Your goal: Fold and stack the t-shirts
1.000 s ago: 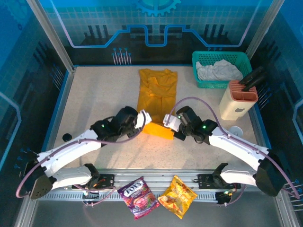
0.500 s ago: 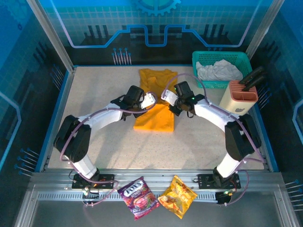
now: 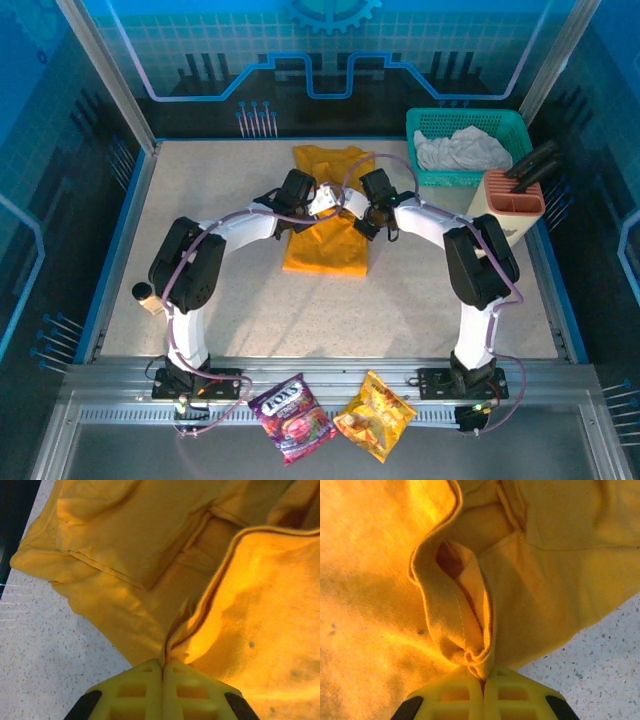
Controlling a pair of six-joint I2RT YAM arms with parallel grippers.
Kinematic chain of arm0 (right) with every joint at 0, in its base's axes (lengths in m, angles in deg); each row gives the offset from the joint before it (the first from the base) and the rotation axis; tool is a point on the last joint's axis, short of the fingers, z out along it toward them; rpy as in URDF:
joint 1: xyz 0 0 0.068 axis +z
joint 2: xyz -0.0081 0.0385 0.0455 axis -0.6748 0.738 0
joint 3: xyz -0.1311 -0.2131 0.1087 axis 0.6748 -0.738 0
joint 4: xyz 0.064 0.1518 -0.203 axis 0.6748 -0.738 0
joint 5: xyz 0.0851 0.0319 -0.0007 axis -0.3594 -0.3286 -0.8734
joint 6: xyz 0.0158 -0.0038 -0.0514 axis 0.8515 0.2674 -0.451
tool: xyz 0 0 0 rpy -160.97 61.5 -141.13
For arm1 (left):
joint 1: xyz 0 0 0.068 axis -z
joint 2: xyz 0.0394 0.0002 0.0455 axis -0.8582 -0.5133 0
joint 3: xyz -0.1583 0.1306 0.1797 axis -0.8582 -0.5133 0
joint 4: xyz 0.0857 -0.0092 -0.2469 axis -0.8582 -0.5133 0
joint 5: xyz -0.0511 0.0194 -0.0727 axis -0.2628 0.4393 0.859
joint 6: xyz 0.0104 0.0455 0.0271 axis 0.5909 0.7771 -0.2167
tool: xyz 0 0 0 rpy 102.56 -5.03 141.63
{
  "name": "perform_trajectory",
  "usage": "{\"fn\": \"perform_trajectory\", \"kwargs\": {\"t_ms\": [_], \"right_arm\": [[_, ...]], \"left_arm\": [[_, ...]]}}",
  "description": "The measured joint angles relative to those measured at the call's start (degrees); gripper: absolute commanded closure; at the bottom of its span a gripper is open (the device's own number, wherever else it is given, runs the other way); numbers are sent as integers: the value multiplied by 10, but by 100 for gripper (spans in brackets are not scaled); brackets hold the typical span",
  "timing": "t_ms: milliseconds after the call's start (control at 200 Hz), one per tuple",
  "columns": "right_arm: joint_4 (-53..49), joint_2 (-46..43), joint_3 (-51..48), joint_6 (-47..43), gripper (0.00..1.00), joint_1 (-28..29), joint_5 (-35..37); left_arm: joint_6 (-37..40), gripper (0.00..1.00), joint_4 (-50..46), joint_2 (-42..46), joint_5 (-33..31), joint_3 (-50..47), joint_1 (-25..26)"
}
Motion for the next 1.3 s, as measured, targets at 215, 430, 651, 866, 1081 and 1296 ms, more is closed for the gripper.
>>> {"fn": "perform_trajectory", "kwargs": {"t_ms": [215,430,651,866,1081,1296], "right_arm": [[11,25,17,25,62,0,23],[47,23,15,75,41,-3,53],[89,-72,-35,92,36,-9,44],[104,-229,-105,10,35,-11,-18],[23,-319,-171,-156,34,-3,-96],[-83,-286,-182,-255,34,40,-120]], "left_arm": [[-6,82,-2,-30,-39,23,-4],[-28,45,0,-39,-86,29,-6],[-51,3,13,0,-111,18,-13],[-22,0,66,205,8,-80,-40],[140,1,9,358,191,-160,-47],[285,1,-162,355,231,-188,-33]]}}
